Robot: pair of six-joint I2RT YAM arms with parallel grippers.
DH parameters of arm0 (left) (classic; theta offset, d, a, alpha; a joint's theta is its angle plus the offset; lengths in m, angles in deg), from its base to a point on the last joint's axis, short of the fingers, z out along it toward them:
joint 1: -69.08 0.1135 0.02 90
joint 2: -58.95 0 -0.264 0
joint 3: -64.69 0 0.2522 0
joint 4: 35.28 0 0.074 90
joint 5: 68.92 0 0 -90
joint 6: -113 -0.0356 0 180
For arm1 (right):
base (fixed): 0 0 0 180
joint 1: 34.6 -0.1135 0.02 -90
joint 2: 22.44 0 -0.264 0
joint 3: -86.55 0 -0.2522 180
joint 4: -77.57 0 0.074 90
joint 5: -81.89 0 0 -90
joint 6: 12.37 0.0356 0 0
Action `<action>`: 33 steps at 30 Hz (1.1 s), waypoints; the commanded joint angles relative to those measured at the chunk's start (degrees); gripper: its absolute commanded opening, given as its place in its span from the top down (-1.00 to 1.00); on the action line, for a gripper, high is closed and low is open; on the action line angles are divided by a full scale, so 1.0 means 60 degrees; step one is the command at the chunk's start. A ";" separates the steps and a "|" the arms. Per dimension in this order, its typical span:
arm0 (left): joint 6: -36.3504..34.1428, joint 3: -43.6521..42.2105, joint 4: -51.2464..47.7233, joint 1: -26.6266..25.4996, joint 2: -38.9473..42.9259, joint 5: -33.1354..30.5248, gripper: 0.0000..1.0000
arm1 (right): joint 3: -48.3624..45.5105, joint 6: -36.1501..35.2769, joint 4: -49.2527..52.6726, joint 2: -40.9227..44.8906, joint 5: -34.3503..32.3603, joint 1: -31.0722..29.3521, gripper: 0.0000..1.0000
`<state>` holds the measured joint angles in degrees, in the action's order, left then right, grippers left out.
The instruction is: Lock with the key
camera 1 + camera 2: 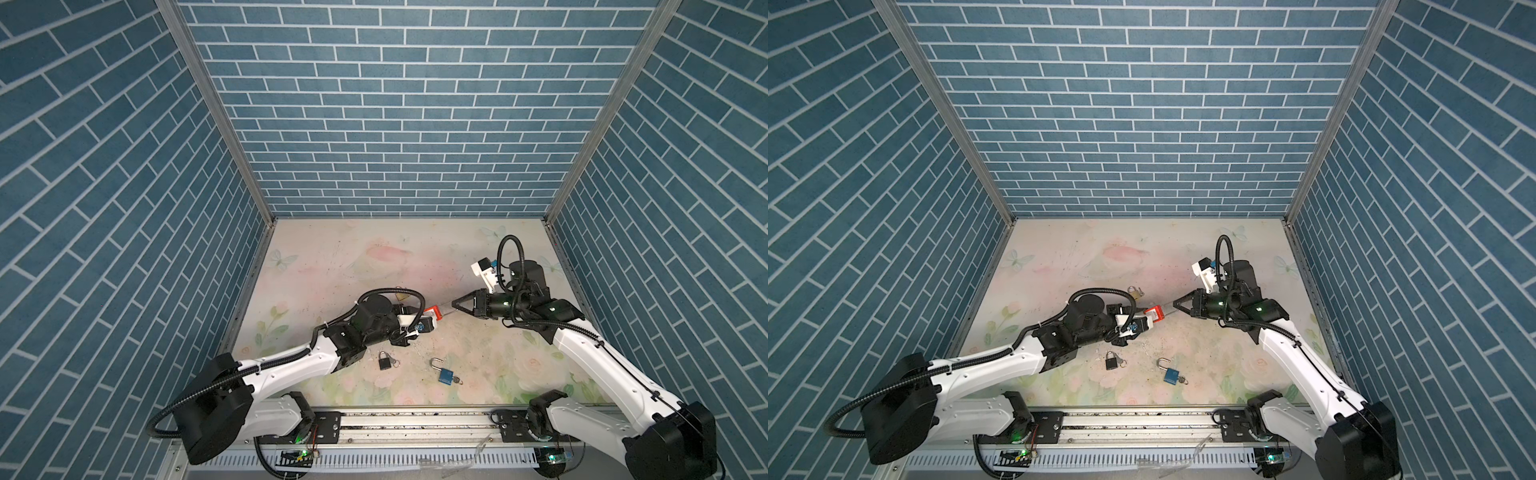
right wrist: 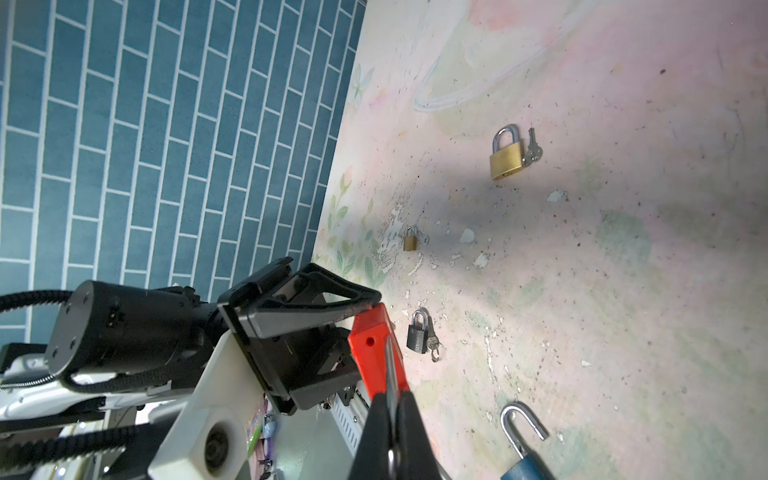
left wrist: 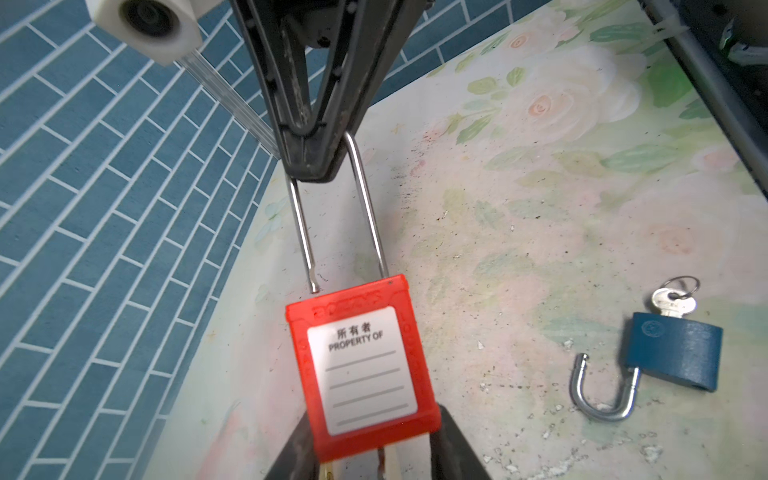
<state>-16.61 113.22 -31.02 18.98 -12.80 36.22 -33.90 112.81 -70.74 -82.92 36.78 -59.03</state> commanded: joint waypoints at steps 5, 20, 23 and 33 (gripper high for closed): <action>0.0782 0.0658 0.1236 0.0048 -0.0395 0.0665 0.28 | -0.0299 -0.0849 -0.0675 0.0323 0.0796 -0.0068 1.00; 0.1191 0.1186 0.1619 0.0067 -0.0738 0.0948 0.28 | -0.0787 -0.1031 -0.0656 0.0181 0.1446 -0.0123 1.00; 0.1355 0.1274 0.1770 0.0060 -0.0743 0.0963 0.28 | -0.0811 -0.1022 -0.0632 0.0056 0.1411 -0.0141 1.00; 0.2032 0.0902 0.2363 0.0051 -0.0918 0.0750 0.30 | 0.0093 -0.1220 -0.0011 0.0147 0.0394 -0.0135 0.94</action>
<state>-7.76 116.58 -27.67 19.39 -18.68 40.83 -35.83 107.30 -74.56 -82.27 38.31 -58.57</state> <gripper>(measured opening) 0.413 0.058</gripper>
